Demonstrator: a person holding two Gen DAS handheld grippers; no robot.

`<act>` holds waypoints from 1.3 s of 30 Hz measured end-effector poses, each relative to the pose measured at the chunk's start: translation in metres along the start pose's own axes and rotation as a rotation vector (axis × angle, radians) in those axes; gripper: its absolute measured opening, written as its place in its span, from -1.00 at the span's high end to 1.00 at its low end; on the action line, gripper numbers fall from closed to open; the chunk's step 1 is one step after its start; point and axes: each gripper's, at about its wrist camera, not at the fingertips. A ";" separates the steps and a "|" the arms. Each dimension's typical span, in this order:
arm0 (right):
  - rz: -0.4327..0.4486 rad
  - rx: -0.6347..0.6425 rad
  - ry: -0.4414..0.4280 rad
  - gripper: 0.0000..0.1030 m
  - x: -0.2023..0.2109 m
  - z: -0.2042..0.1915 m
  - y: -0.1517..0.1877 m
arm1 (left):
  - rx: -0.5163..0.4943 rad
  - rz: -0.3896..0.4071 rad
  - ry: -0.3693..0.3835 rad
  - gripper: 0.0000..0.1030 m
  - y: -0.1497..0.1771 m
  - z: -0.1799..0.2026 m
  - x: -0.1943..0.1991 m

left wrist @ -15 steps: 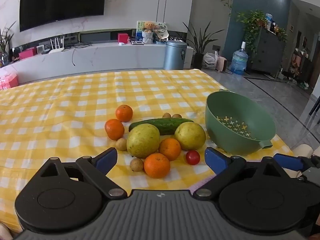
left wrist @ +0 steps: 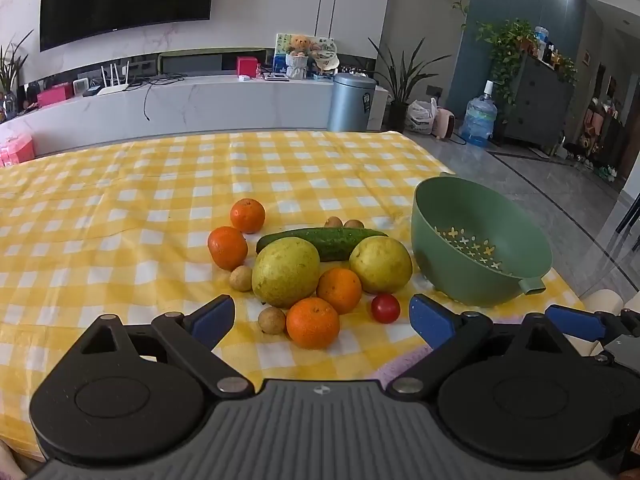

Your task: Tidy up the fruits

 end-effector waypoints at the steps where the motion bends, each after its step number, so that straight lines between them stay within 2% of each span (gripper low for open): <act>1: -0.004 0.003 0.008 -0.91 -0.006 -0.004 0.002 | 0.001 0.000 0.001 -1.00 -0.001 -0.001 0.000; 19: -0.011 0.003 0.008 -0.89 -0.014 -0.005 0.005 | -0.009 0.002 -0.017 -1.00 0.001 0.000 -0.003; 39: -0.006 0.009 0.018 -0.89 -0.013 -0.005 0.006 | -0.008 -0.018 0.004 -1.00 0.000 -0.001 -0.004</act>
Point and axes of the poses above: each gripper's, at about its wrist camera, not at the fingertips, and x roughly against the way its jaws point, z to its right, y to its underside, and after that the axes turned 4 degrees about z, right-handed
